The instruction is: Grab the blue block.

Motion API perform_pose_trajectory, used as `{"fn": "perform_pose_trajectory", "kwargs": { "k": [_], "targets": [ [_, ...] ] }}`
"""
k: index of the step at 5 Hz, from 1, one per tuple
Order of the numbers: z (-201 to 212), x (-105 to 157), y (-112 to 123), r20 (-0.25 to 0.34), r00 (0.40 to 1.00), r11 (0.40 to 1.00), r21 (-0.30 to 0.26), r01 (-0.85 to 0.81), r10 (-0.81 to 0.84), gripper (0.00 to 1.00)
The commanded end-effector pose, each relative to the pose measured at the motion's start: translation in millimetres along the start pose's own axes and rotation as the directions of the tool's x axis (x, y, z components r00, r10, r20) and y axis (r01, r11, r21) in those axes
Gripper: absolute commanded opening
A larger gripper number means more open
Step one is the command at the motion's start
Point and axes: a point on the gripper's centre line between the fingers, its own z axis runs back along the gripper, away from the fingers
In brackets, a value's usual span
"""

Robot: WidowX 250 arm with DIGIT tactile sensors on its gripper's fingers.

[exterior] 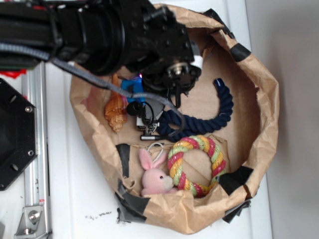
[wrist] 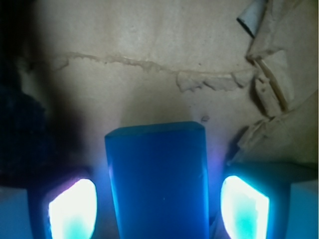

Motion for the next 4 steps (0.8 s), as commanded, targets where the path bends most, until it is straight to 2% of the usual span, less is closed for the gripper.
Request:
{"fn": "perform_pose_trajectory", "kwargs": {
  "k": [1, 3, 4],
  "targets": [
    [3, -5, 3, 0.037, 0.999, 0.998, 0.044, -0.037, 0.036, 0.0],
    [18, -7, 7, 0.085, 0.995, 0.994, 0.081, -0.067, 0.061, 0.0],
    [67, -14, 0, 0.163, 0.98, 0.991, -0.091, -0.098, 0.112, 0.0]
  ]
}}
